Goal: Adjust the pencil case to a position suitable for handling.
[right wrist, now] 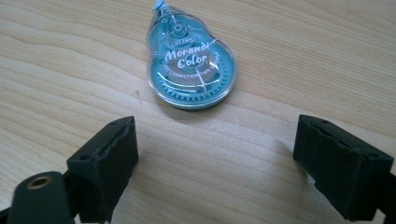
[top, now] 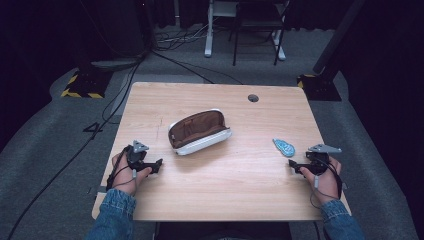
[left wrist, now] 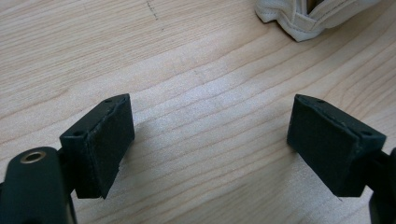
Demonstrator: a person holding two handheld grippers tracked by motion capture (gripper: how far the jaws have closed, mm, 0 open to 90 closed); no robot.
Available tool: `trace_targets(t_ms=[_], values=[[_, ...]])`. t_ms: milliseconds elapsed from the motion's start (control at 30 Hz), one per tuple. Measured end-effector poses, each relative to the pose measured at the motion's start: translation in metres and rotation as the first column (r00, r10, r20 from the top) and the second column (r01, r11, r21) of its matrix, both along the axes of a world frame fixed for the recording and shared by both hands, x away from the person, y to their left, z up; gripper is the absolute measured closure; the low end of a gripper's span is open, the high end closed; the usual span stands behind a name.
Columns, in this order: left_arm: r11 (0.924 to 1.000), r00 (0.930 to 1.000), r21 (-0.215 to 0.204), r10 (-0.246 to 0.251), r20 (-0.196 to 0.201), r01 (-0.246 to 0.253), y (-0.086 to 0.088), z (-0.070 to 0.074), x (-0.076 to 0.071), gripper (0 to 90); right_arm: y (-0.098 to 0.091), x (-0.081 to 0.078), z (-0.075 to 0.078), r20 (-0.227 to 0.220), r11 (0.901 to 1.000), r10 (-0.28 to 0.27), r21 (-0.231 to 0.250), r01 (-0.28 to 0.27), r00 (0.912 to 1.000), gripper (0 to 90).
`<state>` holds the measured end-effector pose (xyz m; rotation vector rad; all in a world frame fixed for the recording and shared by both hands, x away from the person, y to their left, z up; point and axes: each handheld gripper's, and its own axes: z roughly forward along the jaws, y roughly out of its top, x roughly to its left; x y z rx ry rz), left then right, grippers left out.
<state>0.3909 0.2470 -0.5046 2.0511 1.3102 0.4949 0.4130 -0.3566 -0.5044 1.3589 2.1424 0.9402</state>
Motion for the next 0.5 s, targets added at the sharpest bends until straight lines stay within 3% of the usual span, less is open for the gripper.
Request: trace_targets(t_ms=[133, 233, 333, 500], values=[[0.9999, 1.0, -0.011, -0.004, 0.001, 0.004, 0.003, 0.001, -0.001, 17.8, 0.0, 0.0, 0.0, -0.001, 1.0, 0.0, 0.002, 0.0, 1.0, 13.9], [0.9986, 0.9999, -0.051, 0.009, -0.01, -0.01, 0.007, 0.005, -0.001, 20.3, 0.0, 0.0, 0.0, 0.001, 1.0, 0.001, 0.0, -0.001, 1.0, 13.9], [0.9992, 1.0, -0.04, 0.001, -0.001, -0.001, 0.01, 0.013, -0.001, 20.9, 0.0, 0.0, 0.0, 0.001, 1.0, 0.001, 0.0, -0.001, 1.0, 13.9], [0.9979, 0.9997, -0.061, -0.024, -0.002, 0.024, 0.011, 0.027, -0.002, 23.6, 0.0, 0.0, 0.0, 0.001, 1.0, 0.0, 0.001, 0.0, 1.0, 13.9]])
